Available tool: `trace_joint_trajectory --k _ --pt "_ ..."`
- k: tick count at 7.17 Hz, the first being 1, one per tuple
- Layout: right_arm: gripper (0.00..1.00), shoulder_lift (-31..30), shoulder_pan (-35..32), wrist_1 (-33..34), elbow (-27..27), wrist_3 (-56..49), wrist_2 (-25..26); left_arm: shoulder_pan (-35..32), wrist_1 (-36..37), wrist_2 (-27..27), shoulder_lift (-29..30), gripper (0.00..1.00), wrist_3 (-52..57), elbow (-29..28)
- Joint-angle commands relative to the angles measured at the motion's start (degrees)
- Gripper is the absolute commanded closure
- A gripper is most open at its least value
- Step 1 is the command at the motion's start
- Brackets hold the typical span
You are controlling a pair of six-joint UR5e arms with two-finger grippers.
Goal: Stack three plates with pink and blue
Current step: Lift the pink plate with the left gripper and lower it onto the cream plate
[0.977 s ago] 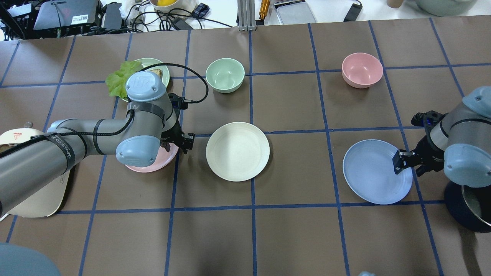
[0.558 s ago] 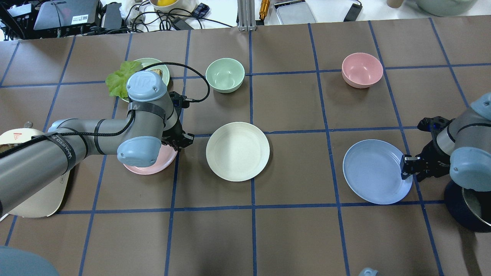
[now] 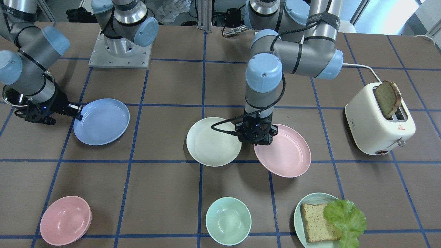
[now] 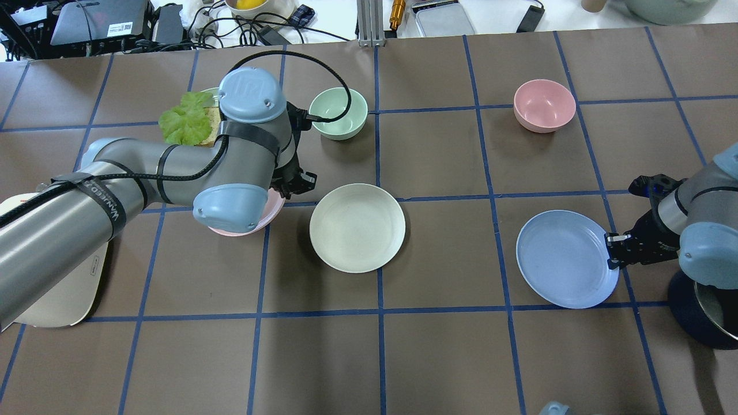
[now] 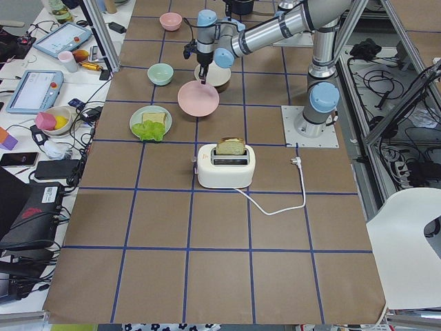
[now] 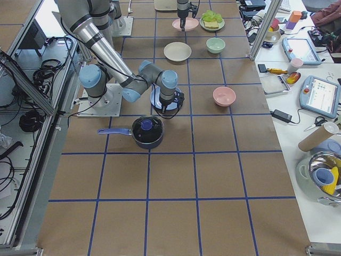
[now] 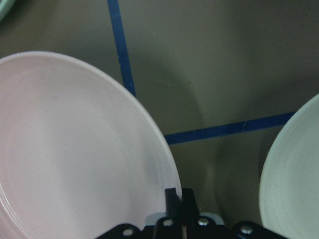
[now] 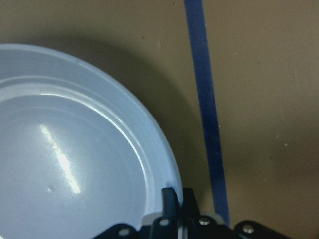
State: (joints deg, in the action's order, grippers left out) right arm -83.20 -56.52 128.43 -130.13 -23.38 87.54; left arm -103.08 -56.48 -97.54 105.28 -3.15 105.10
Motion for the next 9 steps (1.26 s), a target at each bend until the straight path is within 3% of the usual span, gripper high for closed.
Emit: trace_joint_trajectory --k 1,4,9 --pt "1.00 -0.73 0.01 -0.20 0.83 -0.09 -0.18 -8.15 -5.47 -0.02 2.46 1.00 -12.62 -7.52" --pt "1.00 -2.23 -0.43 -7.99 6.79 -0.09 -0.09 -15.12 -5.48 0.77 7.55 1.00 -18.91 -11.39" --pt "1.00 -2.23 -1.39 -13.21 12.61 0.09 -0.09 -18.11 -5.66 0.60 11.96 1.00 -19.17 -13.08"
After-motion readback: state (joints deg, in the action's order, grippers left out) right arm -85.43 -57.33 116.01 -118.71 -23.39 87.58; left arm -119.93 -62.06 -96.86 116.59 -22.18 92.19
